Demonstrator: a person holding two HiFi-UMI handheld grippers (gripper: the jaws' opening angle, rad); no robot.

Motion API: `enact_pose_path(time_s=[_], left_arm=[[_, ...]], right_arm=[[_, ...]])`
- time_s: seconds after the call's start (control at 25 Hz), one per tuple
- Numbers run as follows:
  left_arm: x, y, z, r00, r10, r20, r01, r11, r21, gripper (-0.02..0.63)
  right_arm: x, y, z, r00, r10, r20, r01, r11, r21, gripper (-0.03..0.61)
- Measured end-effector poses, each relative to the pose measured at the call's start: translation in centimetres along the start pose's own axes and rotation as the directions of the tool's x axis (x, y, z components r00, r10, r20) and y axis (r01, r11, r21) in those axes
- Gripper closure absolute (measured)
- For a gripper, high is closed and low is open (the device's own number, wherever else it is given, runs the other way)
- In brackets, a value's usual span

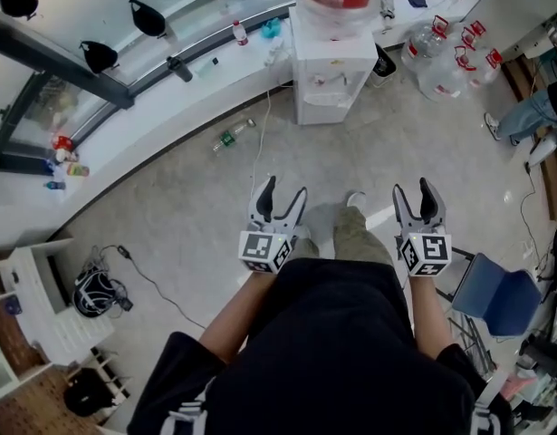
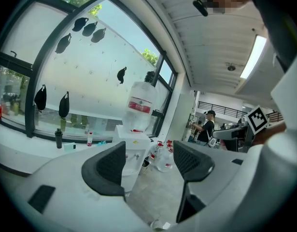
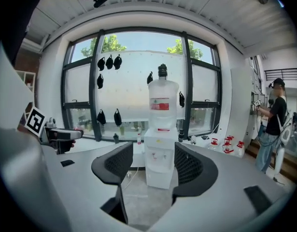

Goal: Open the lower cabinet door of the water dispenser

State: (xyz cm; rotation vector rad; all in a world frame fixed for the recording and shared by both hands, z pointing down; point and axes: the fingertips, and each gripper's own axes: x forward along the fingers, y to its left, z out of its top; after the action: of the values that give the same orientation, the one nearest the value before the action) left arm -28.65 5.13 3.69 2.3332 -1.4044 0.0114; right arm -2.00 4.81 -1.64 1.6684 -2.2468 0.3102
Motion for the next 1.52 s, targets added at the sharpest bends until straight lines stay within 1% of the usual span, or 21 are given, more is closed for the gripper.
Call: enact_pose_path(time_s=[0.16,0.32,0.48,0.6,0.72,0.84,0.96,1.04,1.2,1.28,1.36,1.44,1.52], left_arm=[[2.1,-0.9,0.7,1.000,0.022,0.020,-0.022,1.000,0.013,0.327],[5.0,-1.9,1.6,0.997,0.061,0.042,-0.061,0.998,0.007,0.326],[9.4,-4.2,2.4,0.997,0.058,0.047,-0.059,0.998,0.019,0.327],[12.8,-6.0,3.0,0.998,0.057,0.041,-0.058,0.998,0.035,0.327],[15.9,-7.3,3.5,0.998,0.057,0.038,-0.058,0.997,0.042,0.327],[18.2,-8.2,3.6,0.997,0.070,0.037,-0.072,0.997,0.040,0.327],[20.0,-8.7,3.2,0.997,0.073,0.018,-0.074,0.996,0.043,0.327],[20.9,-8.8,3.2,0.998,0.061,0.003,-0.061,0.997,0.047,0.326],[22.8,-8.1,3.9,1.000,0.015,-0.017,-0.014,0.998,0.067,0.327],[23.9,-7.3,4.2,0.999,-0.018,-0.033,0.021,0.997,0.069,0.325],[24.4,-6.6,4.7,0.997,-0.061,-0.044,0.065,0.995,0.074,0.327],[24.7,-5.9,4.8,0.994,-0.095,-0.057,0.099,0.993,0.070,0.327],[25.1,-5.3,4.3,0.990,-0.124,-0.070,0.128,0.991,0.049,0.327]], right_arm=[[2.4,-1.8,0.8,0.998,0.050,0.024,-0.051,0.998,0.025,0.342],[5.0,-4.2,1.7,0.994,0.105,0.027,-0.106,0.994,0.017,0.342],[7.1,-7.4,2.4,0.989,0.141,0.033,-0.143,0.989,0.037,0.342],[8.3,-9.7,2.1,0.984,0.174,0.024,-0.175,0.982,0.066,0.342],[9.4,-12.2,1.7,0.981,0.192,0.026,-0.193,0.979,0.068,0.342],[9.9,-14.5,1.1,0.978,0.205,0.026,-0.206,0.976,0.071,0.342],[10.7,-16.4,-0.2,0.977,0.215,-0.002,-0.214,0.974,0.072,0.342],[11.6,-17.3,-0.7,0.977,0.214,-0.023,-0.211,0.974,0.081,0.342],[13.8,-17.9,0.0,0.982,0.187,-0.010,-0.185,0.976,0.113,0.342],[15.0,-17.8,0.4,0.988,0.152,0.000,-0.151,0.981,0.126,0.342],[15.9,-17.4,0.4,0.995,0.096,0.011,-0.097,0.983,0.157,0.342],[16.6,-16.8,0.1,0.998,0.060,-0.001,-0.059,0.982,0.177,0.342],[17.0,-16.3,-0.4,0.999,0.038,-0.026,-0.033,0.984,0.176,0.342]])
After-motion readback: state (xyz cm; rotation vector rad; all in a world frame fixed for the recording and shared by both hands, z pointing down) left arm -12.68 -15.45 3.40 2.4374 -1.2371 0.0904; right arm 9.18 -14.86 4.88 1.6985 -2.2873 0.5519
